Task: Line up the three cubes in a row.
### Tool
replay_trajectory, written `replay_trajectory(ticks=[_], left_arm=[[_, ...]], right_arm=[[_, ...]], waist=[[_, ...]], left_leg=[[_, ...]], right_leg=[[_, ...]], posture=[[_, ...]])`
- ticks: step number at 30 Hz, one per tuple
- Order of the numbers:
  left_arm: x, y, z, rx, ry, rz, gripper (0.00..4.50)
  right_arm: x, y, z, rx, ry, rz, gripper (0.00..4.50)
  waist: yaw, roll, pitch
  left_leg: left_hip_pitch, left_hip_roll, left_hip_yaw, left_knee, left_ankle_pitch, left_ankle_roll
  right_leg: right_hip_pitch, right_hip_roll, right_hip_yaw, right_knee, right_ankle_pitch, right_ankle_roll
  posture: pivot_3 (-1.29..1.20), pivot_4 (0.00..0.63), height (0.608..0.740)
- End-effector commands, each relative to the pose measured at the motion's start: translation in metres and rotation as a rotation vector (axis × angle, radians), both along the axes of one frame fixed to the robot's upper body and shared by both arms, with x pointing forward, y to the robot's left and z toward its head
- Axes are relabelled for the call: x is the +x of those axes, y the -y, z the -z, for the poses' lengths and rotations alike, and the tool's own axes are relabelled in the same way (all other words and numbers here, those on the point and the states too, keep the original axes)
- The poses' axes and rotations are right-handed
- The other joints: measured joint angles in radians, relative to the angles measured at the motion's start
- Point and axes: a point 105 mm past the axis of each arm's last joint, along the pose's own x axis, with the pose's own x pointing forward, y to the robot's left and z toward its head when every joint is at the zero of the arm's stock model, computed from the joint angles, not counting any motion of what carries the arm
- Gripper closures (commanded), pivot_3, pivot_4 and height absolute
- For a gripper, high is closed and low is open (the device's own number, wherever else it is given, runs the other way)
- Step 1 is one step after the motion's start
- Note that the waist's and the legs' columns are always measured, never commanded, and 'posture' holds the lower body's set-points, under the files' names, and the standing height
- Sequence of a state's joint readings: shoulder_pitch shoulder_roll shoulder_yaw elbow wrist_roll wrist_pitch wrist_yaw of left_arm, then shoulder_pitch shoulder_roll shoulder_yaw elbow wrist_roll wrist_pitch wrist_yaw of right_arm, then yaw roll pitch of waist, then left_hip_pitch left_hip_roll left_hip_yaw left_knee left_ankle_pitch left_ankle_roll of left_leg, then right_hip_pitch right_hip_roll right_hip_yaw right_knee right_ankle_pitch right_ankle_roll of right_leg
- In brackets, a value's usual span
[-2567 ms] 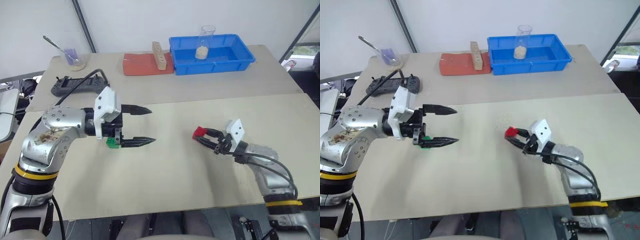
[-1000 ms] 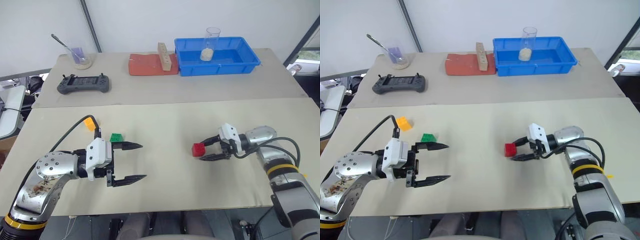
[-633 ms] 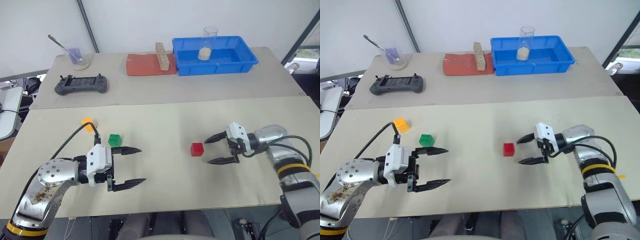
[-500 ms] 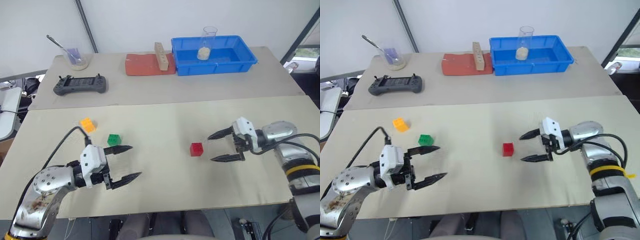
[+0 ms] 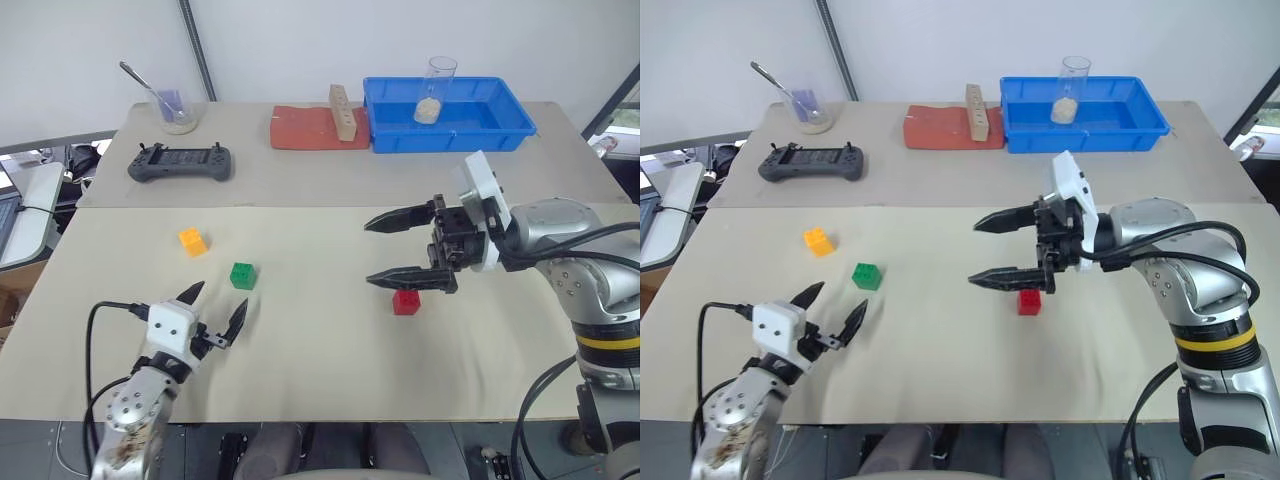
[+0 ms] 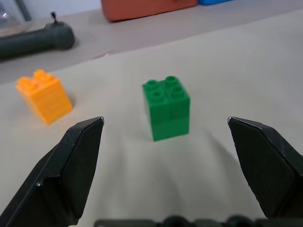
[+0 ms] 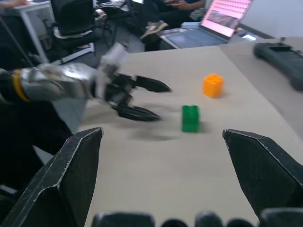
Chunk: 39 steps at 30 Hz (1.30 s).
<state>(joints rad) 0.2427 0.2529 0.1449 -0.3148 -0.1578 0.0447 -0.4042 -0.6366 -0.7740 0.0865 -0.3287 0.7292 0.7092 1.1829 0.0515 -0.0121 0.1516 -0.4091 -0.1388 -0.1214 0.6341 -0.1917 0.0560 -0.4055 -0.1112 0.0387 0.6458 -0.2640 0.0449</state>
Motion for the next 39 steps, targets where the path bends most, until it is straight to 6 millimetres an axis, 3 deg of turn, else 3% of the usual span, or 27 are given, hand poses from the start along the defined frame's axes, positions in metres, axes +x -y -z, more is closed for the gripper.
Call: replay_trajectory(ticks=[1,9,12,13,17,20,24,27,31,36,39], left_arm=[[0.006,0.007,0.007,-0.014,0.016,0.000,0.00],[0.025,0.005,0.030,-0.037,-0.011,-0.086,0.00],[0.027,0.007,0.032,-0.029,-0.004,-0.069,0.77],[0.027,0.007,0.033,-0.029,-0.003,-0.068,1.42],[0.030,0.007,0.033,-0.034,0.002,-0.055,3.20],[0.032,0.008,0.030,-0.032,0.008,-0.046,3.27],[0.034,0.016,0.013,-0.015,0.019,0.057,3.27],[0.024,0.040,-0.009,0.030,0.024,0.321,3.27],[0.007,0.067,-0.023,0.107,-0.007,0.675,3.27],[0.000,0.096,-0.022,0.188,-0.039,0.990,3.27],[0.005,0.111,-0.016,0.208,-0.041,1.082,3.27]], right_arm=[[-0.009,-0.006,-0.008,-0.006,0.029,-0.033,0.01],[-0.007,-0.006,-0.011,-0.008,0.035,-0.025,0.01],[-0.006,-0.005,-0.011,-0.008,0.038,-0.018,0.00],[-0.006,-0.005,-0.011,-0.007,0.038,-0.017,0.00],[-0.006,-0.004,-0.011,-0.002,0.036,-0.007,0.00],[-0.006,-0.004,-0.010,0.000,0.035,-0.002,0.00],[-0.005,-0.002,-0.009,0.002,0.035,0.013,0.00],[-0.005,0.007,-0.002,-0.039,0.047,0.014,0.00],[-0.004,0.022,0.011,-0.110,0.063,0.023,0.00],[-0.005,0.031,0.016,-0.136,0.059,0.046,0.00],[-0.010,0.036,0.020,-0.155,0.048,0.059,0.00]], waist=[[-0.002,0.000,0.000],[-0.001,0.000,0.000],[-0.001,0.001,0.000],[-0.001,0.001,0.000],[-0.001,0.001,-0.001],[-0.001,0.001,-0.001],[-0.001,0.001,-0.001],[-0.003,0.001,-0.001],[-0.007,0.001,0.000],[-0.016,0.001,0.000],[-0.016,0.001,0.000]], left_leg=[[0.000,0.000,0.001,0.000,0.000,0.000],[0.002,0.000,0.004,0.000,-0.001,0.002],[0.003,0.000,0.004,0.001,-0.001,0.002],[0.003,0.000,0.004,0.000,-0.001,0.002],[0.003,0.000,0.004,0.001,-0.001,0.002],[0.003,0.000,0.004,0.001,-0.001,0.002],[0.003,0.000,0.004,0.001,-0.001,0.002],[0.002,0.000,0.005,0.001,-0.001,0.002],[0.001,0.000,0.005,0.001,-0.002,0.004],[0.001,0.000,0.007,0.000,-0.002,0.004],[0.001,0.000,0.007,0.000,-0.001,0.006]], right_leg=[[0.000,0.000,0.000,0.000,0.000,0.000],[0.000,-0.001,0.000,0.001,0.000,0.000],[0.001,-0.001,0.000,0.001,0.000,0.001],[0.001,-0.001,0.000,0.001,0.000,0.001],[0.001,-0.001,0.000,0.001,0.000,0.001],[0.001,-0.001,0.000,0.001,0.000,0.001],[0.000,0.000,0.000,0.002,0.000,0.001],[0.000,0.001,0.000,0.001,0.000,0.001],[-0.001,0.001,0.000,0.000,0.001,0.001],[-0.002,0.000,0.000,0.001,0.001,0.001],[-0.002,0.000,0.000,0.001,0.001,0.001]], posture=[[0.00,0.150,0.740],[0.00,0.150,0.740],[0.00,0.150,0.740],[0.00,0.150,0.740],[0.00,0.150,0.740],[0.00,0.150,0.740],[0.00,0.150,0.740],[0.00,0.150,0.740],[0.00,0.150,0.740],[0.00,0.150,0.740],[0.00,0.150,0.740]])
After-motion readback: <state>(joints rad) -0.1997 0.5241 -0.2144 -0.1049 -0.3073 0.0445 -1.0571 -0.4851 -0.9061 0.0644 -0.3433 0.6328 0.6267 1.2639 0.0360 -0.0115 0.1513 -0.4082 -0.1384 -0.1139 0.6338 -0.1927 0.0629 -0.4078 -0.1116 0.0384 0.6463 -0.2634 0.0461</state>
